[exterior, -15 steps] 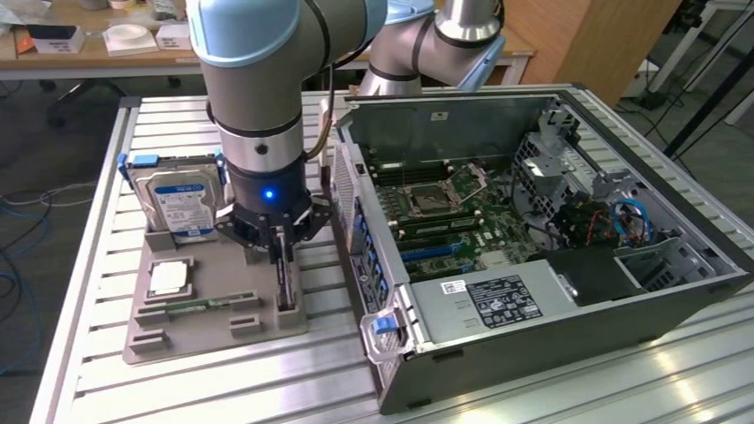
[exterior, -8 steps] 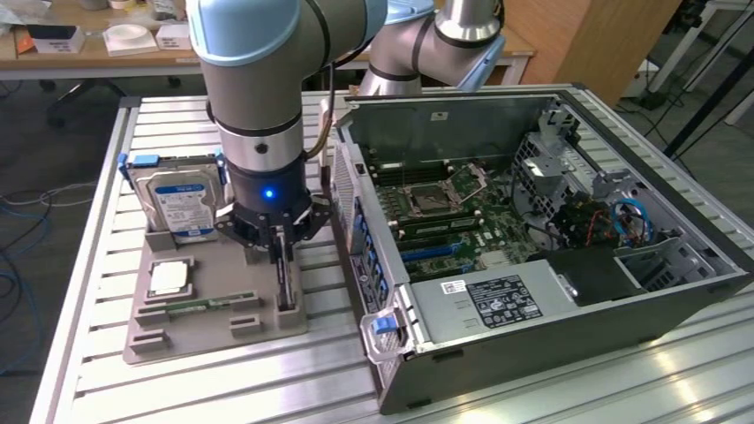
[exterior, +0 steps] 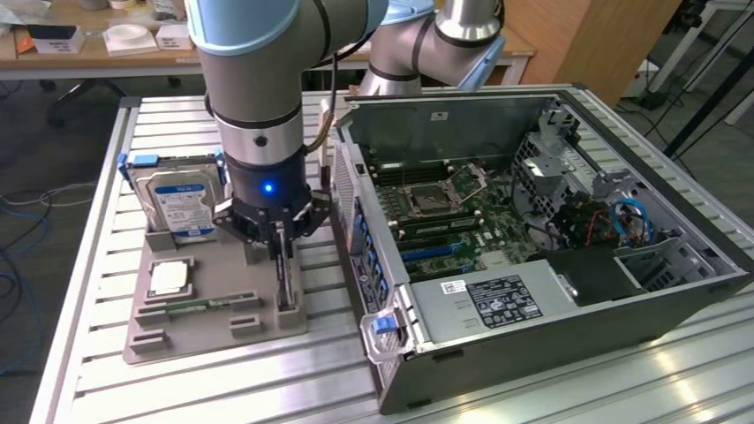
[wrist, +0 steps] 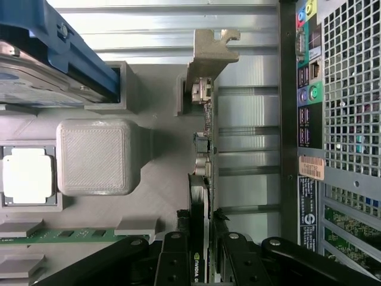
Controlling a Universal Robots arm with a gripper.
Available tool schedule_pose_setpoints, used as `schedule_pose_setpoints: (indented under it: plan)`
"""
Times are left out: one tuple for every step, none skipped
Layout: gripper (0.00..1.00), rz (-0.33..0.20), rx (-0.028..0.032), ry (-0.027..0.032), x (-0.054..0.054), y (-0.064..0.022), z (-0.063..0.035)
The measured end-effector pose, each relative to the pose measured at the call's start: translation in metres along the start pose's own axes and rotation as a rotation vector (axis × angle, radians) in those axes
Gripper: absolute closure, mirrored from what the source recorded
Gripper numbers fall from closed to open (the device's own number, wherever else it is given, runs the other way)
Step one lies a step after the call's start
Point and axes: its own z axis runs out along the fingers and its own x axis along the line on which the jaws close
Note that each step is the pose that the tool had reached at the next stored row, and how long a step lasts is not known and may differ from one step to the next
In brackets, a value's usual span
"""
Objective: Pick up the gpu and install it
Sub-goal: 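Pick up the gpu and move the gpu toward the slot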
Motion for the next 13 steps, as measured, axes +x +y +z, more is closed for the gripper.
schedule_pose_setpoints:
  plan:
    - [0.74,0.000,0.0000,0.0000,0.000,0.0000,-0.0012]
    - [0.74,0.000,0.0000,0.0000,0.000,0.0001,-0.0025]
    - [0.74,0.000,0.0000,0.0000,0.000,0.0001,-0.0036]
    - [0.74,0.000,0.0000,0.0000,0.000,0.0001,-0.0047]
    - [0.74,0.000,0.0000,0.0000,0.000,0.0002,-0.0058]
    - [0.74,0.000,0.0000,0.0001,0.000,0.0002,-0.0070]
    - [0.74,0.000,0.0001,0.0000,0.000,0.0002,-0.0082]
    - [0.74,0.000,0.0000,0.0000,0.000,0.0003,-0.0093]
    - [0.74,0.000,0.0000,0.0000,0.000,0.0003,-0.0103]
    - [0.74,0.000,-0.0001,-0.0001,0.000,0.0003,-0.0113]
    - [0.74,0.000,0.0000,0.0000,0.000,0.0004,-0.0124]
    - [0.74,0.000,0.0000,0.0001,0.000,0.0004,-0.0135]
    - [0.74,0.000,0.0000,0.0000,0.000,0.0004,-0.0145]
